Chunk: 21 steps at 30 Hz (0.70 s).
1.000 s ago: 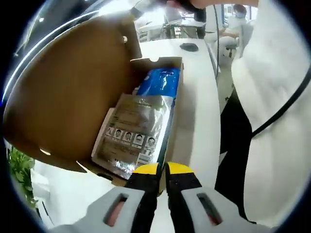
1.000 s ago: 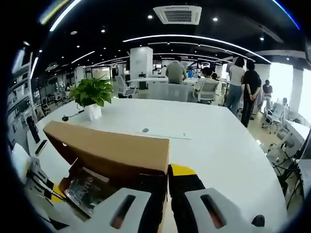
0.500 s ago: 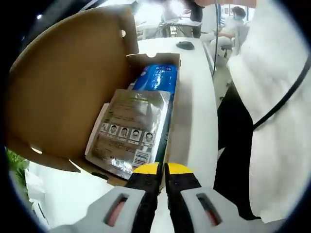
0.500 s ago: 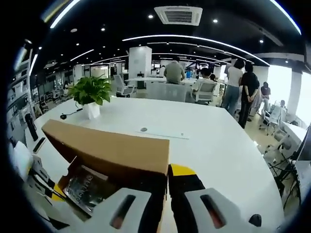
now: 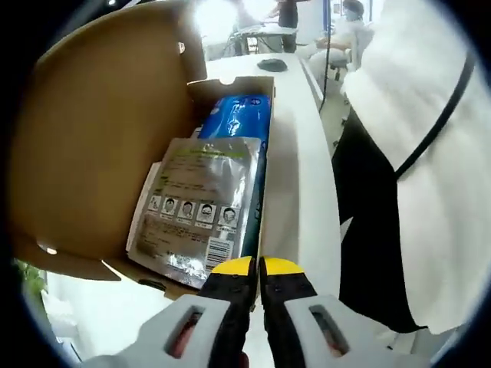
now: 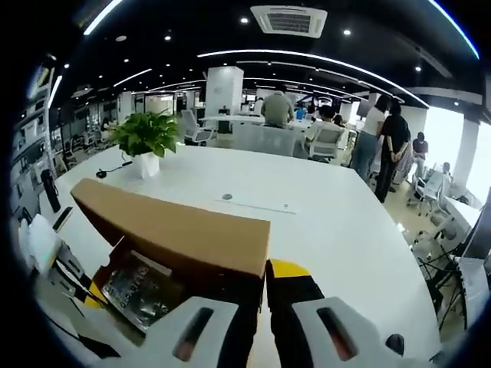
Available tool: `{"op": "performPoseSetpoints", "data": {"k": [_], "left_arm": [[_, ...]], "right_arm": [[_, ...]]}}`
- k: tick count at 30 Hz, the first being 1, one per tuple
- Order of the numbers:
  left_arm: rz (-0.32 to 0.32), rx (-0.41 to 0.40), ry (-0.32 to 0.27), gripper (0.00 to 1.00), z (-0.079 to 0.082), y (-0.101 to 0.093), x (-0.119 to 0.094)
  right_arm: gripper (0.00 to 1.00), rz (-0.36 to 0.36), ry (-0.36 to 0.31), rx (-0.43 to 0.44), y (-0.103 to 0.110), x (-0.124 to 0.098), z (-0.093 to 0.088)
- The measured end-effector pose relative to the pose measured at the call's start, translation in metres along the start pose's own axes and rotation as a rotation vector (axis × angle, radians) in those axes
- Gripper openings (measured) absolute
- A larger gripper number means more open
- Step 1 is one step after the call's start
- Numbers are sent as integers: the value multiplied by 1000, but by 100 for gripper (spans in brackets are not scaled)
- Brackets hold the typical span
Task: Operate the shoe box by opening the lid, removing the specified soft item, and placing it in the target area until the item is outside and the box remains undamaged.
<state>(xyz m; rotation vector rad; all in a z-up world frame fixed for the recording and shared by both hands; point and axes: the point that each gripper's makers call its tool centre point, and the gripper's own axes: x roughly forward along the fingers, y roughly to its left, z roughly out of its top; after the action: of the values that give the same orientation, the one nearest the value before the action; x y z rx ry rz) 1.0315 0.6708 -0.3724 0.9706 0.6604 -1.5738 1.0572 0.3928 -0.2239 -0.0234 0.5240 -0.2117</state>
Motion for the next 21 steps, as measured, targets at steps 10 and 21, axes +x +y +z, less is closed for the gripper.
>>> {"op": "performPoseSetpoints", "data": {"k": [10, 21], "left_arm": [[-27, -32, 6, 2, 1, -3, 2], [-29, 52, -29, 1, 2, -6, 5]], "right_arm": [[0, 22, -38, -4, -1, 10, 1], [0, 1, 24, -15, -3, 24, 11]]}}
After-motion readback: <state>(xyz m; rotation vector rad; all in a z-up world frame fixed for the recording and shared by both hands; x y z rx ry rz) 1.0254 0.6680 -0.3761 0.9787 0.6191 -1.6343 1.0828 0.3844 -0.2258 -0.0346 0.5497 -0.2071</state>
